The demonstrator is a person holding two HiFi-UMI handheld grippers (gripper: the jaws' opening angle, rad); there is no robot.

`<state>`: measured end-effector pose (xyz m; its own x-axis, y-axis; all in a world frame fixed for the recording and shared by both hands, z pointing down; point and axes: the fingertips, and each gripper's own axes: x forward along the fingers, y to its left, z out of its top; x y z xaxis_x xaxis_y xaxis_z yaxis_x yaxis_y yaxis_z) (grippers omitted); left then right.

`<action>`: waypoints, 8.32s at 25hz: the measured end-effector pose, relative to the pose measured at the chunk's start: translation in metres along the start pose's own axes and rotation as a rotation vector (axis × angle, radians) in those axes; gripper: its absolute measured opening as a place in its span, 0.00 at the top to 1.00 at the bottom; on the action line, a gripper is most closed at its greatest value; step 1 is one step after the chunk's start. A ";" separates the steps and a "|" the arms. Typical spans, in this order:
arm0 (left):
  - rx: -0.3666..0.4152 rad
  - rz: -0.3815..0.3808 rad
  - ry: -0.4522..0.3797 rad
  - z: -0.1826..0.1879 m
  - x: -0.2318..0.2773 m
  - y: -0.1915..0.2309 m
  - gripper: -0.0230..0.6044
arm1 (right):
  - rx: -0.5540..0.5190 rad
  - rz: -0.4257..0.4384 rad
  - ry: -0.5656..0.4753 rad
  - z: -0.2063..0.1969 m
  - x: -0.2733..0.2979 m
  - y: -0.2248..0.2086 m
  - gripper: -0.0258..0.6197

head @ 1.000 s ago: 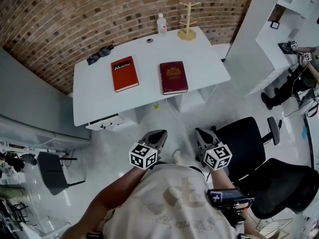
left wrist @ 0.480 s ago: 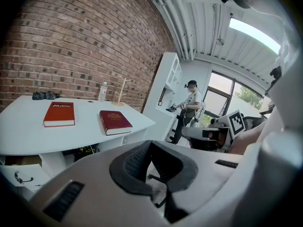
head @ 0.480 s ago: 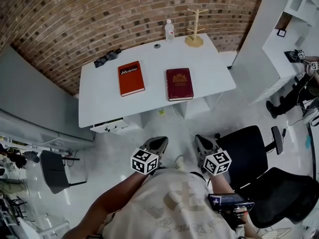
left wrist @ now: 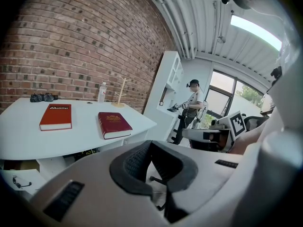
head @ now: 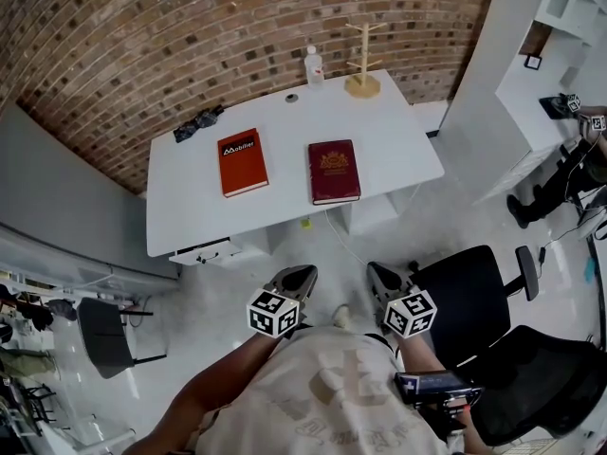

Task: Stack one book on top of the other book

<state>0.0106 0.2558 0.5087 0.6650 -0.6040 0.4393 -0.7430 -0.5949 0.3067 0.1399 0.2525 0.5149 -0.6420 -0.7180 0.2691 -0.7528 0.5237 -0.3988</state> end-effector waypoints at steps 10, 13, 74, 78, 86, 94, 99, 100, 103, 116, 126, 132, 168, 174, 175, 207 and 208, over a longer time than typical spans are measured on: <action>0.011 0.024 -0.009 0.015 0.020 0.002 0.93 | 0.001 0.022 0.003 0.013 0.012 -0.022 0.93; 0.008 0.036 -0.003 0.015 0.020 0.003 0.93 | 0.003 0.033 0.010 0.013 0.014 -0.023 0.93; -0.121 -0.023 -0.024 0.122 0.150 0.214 0.93 | 0.006 -0.163 0.110 0.108 0.208 -0.147 0.92; -0.142 -0.002 -0.025 0.123 0.154 0.224 0.93 | 0.006 -0.148 0.143 0.103 0.220 -0.152 0.92; -0.177 0.015 0.017 0.113 0.170 0.227 0.93 | 0.006 -0.128 0.223 0.096 0.238 -0.178 0.92; -0.227 0.013 0.015 0.099 0.180 0.225 0.93 | 0.008 -0.104 0.314 0.067 0.256 -0.196 0.92; -0.235 0.037 0.024 0.096 0.185 0.232 0.93 | -0.002 -0.098 0.355 0.058 0.265 -0.206 0.92; -0.237 0.041 0.025 0.096 0.187 0.234 0.93 | -0.003 -0.098 0.361 0.057 0.267 -0.208 0.92; -0.245 0.049 0.032 0.094 0.192 0.235 0.93 | -0.005 -0.094 0.399 0.052 0.272 -0.215 0.92; -0.321 0.085 0.066 0.078 0.203 0.244 0.93 | -0.120 -0.080 0.542 0.040 0.301 -0.229 0.92; -0.391 0.073 0.125 0.060 0.221 0.252 0.93 | -0.154 -0.061 0.586 0.039 0.305 -0.229 0.92; -0.443 0.061 0.196 0.049 0.230 0.254 0.67 | -0.150 -0.056 0.583 0.037 0.304 -0.228 0.92; -0.697 -0.059 0.517 0.028 0.282 0.253 0.37 | -0.121 0.009 0.561 0.032 0.306 -0.230 0.92; -0.736 -0.058 0.512 0.030 0.281 0.254 0.37 | -0.124 0.021 0.555 0.032 0.306 -0.229 0.93; -0.740 -0.057 0.509 0.031 0.281 0.254 0.37 | -0.131 0.025 0.556 0.032 0.306 -0.229 0.92; -0.837 -0.353 0.407 0.075 0.278 0.203 0.37 | 0.009 0.029 0.446 0.033 0.294 -0.251 0.93; -0.826 -0.348 0.421 0.073 0.283 0.199 0.37 | 0.011 0.025 0.447 0.032 0.294 -0.252 0.93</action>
<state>0.0562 -0.0725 0.6323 0.8941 -0.1327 0.4278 -0.4371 -0.0504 0.8980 0.1454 -0.1052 0.6659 -0.6618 -0.4346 0.6108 -0.7359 0.5320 -0.4187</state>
